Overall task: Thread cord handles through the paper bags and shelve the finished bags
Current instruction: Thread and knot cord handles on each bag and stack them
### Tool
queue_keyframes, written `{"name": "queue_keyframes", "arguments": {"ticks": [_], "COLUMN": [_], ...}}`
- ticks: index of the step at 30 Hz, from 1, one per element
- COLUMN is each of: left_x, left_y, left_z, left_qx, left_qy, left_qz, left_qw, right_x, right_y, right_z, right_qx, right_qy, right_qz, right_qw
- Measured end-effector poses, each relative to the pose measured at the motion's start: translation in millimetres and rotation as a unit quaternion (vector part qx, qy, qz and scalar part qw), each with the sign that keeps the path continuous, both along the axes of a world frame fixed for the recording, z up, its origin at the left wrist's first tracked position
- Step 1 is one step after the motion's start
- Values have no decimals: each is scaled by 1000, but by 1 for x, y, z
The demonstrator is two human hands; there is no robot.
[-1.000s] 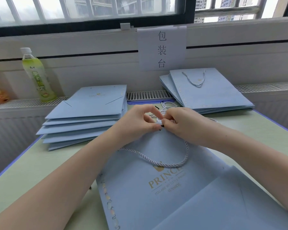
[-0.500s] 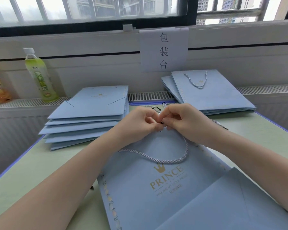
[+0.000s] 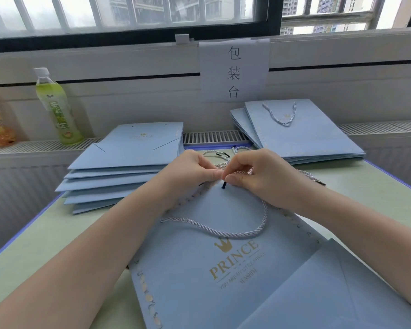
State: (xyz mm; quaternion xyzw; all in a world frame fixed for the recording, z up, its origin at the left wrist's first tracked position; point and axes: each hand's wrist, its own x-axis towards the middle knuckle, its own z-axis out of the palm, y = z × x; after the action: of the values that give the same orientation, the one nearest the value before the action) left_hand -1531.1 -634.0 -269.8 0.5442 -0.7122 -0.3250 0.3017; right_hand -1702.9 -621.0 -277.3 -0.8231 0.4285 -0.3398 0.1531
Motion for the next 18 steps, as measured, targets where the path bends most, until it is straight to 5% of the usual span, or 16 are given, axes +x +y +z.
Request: {"name": "queue_keyframes", "arguments": {"ticks": [4, 8, 18], "left_x": [2, 2, 4], "left_y": [0, 2, 5], "left_z": [4, 4, 7], "left_qx": [26, 46, 173], "left_qy": [-38, -56, 109], "left_qz": [-1, -7, -19], "left_qw": [999, 997, 979], "right_x": [6, 10, 4], "right_y": [5, 8, 5], "right_z": [-2, -1, 1], "right_qx": [-96, -72, -49], "right_qy": [84, 86, 34], "right_qz": [17, 51, 38], "right_qw": [992, 992, 998]}}
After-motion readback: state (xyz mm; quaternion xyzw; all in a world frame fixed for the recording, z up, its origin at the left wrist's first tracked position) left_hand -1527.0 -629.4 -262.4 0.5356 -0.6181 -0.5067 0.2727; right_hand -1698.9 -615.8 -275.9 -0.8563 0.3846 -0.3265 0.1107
